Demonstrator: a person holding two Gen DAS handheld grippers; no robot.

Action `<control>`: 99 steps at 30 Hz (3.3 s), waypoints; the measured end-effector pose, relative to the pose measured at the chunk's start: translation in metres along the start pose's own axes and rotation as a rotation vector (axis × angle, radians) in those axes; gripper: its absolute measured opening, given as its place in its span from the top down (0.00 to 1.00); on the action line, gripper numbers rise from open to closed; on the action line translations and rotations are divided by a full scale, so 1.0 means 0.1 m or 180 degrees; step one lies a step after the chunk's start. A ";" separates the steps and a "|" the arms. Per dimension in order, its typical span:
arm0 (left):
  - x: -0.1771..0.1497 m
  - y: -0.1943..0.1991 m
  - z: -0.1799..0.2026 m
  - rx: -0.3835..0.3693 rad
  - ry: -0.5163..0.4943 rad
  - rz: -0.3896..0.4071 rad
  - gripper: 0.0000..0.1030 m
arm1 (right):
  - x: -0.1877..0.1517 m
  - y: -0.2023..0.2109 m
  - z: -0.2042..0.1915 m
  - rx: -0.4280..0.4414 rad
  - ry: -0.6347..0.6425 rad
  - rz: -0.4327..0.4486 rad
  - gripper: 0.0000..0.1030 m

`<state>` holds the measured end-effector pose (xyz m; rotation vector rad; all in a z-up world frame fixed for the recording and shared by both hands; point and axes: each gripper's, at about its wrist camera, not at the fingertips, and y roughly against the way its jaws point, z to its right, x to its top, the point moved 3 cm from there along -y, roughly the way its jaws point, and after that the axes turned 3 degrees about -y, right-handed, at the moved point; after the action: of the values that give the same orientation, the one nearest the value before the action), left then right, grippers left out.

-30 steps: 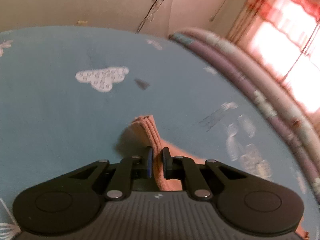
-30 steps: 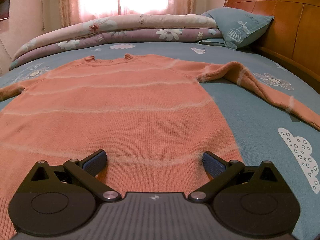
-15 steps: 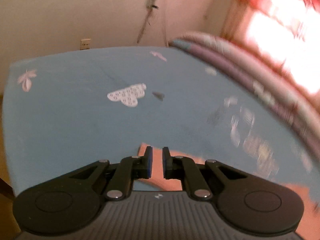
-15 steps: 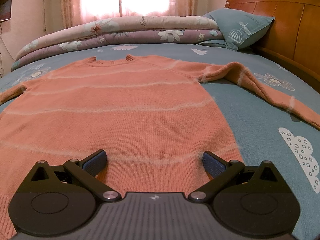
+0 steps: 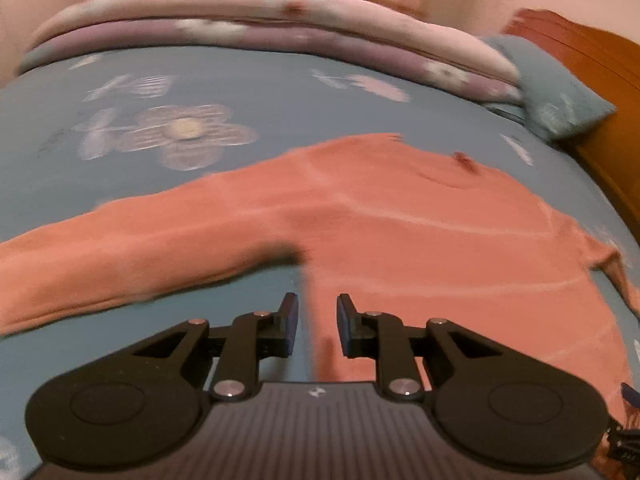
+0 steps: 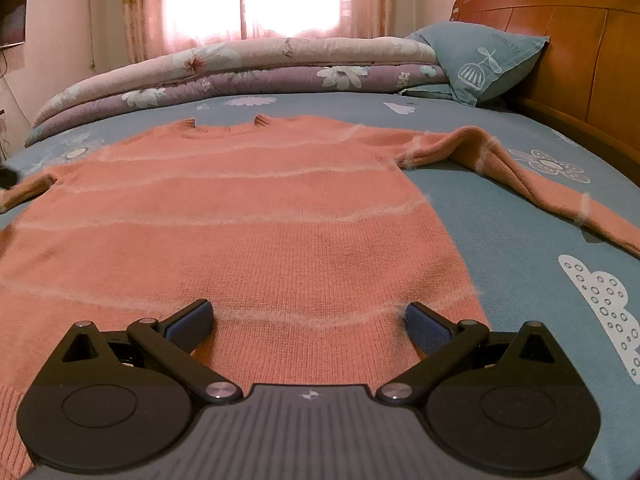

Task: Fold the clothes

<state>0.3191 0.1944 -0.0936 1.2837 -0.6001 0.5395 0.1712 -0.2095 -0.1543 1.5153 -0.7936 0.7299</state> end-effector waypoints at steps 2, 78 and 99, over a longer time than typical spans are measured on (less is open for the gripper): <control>0.09 -0.20 0.11 -0.0005 0.0005 0.0042 0.79 | 0.00 0.01 0.01 0.0032 -0.0017 0.0010 0.00; -0.29 -0.07 -0.18 0.0610 0.0472 0.0222 0.12 | 1.97 -2.41 -4.63 0.2587 0.3547 -0.1171 0.44; -0.28 -0.22 0.08 0.0368 0.0332 0.0137 0.12 | 1.80 -2.62 -4.70 0.2703 0.3617 -0.1391 0.94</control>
<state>0.3122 0.1813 -0.1272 1.3451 -0.5166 0.6806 0.4880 0.2593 -0.1145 1.5431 0.7715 1.4564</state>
